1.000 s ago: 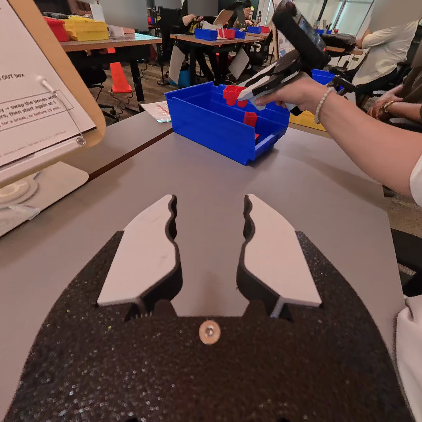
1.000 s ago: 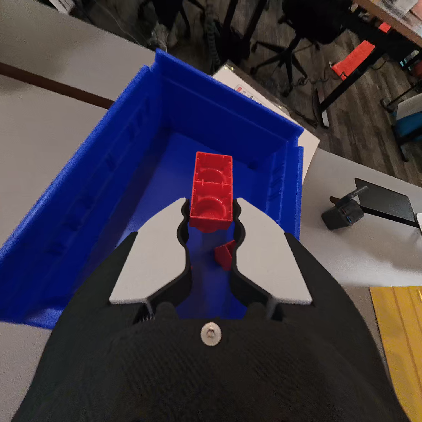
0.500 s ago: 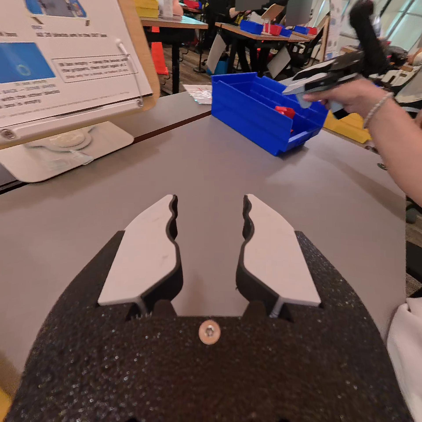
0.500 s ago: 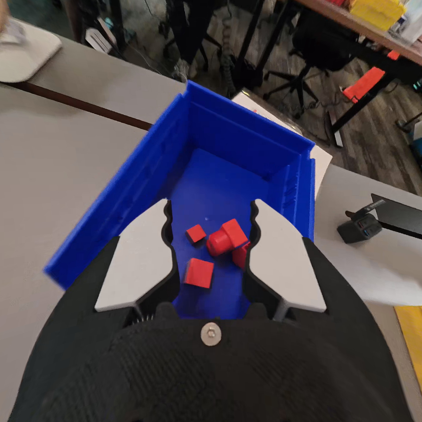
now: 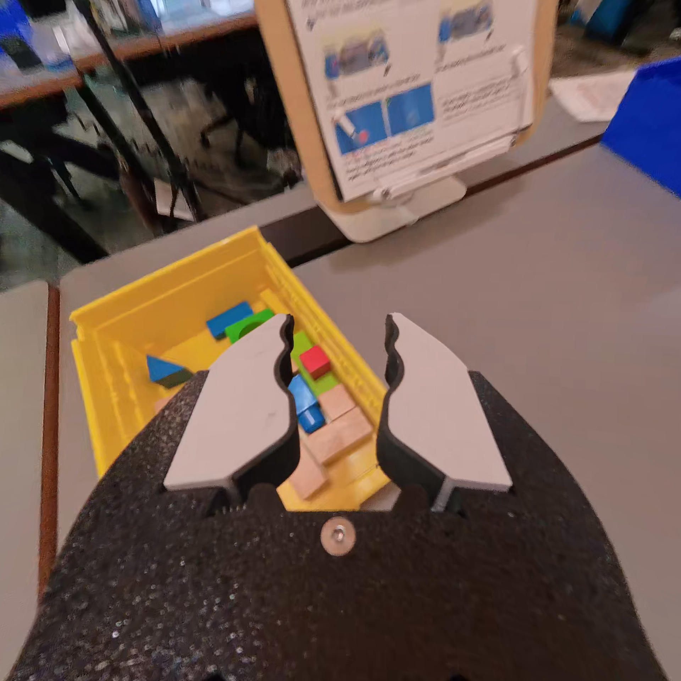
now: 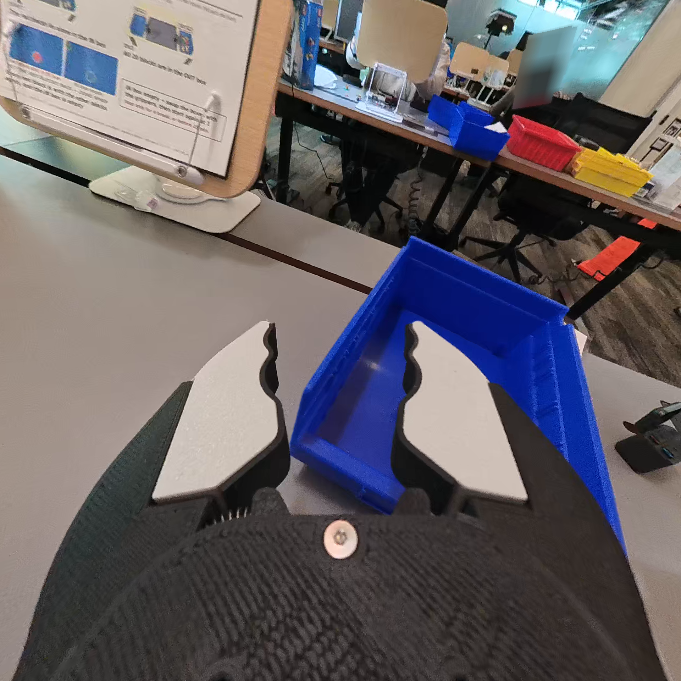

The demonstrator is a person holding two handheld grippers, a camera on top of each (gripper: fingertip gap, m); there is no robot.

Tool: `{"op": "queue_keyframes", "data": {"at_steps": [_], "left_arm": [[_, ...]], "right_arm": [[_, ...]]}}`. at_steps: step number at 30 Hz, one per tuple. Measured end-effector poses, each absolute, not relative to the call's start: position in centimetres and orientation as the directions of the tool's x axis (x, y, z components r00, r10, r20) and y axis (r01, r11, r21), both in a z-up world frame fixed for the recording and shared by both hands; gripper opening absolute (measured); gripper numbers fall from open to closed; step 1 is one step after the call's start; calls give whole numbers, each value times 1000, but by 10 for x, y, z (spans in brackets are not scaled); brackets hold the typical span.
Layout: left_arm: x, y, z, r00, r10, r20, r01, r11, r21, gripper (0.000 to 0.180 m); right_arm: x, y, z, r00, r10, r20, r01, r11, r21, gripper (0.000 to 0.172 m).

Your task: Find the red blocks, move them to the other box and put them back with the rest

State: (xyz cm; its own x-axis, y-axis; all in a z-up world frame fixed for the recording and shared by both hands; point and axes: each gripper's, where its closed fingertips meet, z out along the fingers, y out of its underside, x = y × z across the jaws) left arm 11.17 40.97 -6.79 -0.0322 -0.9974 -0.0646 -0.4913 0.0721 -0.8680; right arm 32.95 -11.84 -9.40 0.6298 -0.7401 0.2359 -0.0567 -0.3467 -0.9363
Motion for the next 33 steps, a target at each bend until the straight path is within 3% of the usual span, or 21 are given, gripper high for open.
{"op": "queue_keyframes", "data": {"at_steps": [3, 6, 10, 15, 25, 29, 33], "left_arm": [[114, 435, -98, -82, -996, -17, -629, 65, -775, 48], [125, 443, -137, -231, -971, -54, -708, 206, -675, 47], [143, 446, -184, -505, -835, -218, -645, 533, -547, 44], [152, 453, -220, -631, -753, -189, -645, 644, -412, 44], [160, 454, -226, -614, -775, -153, -655, 607, -450, 29], [160, 465, -164, -469, -855, -220, -620, 496, -608, 29], [149, 418, -77, -443, -878, -183, -345, 355, -869, 29]], "right_arm": [[323, -113, -92, 629, -740, 237, -34, -331, -943, 66], [321, -110, -93, 629, -744, 227, -50, -330, -943, 66], [317, -100, -88, 637, -744, 201, -53, -303, -951, 65], [305, -94, -83, 641, -726, 249, -24, -344, -939, 65], [290, -89, -92, 658, -717, 231, -52, -349, -936, 65], [275, -57, -97, 737, -643, 209, -44, -354, -934, 66], [239, 2, -96, 882, -457, 115, -31, -301, -953, 78]]}}
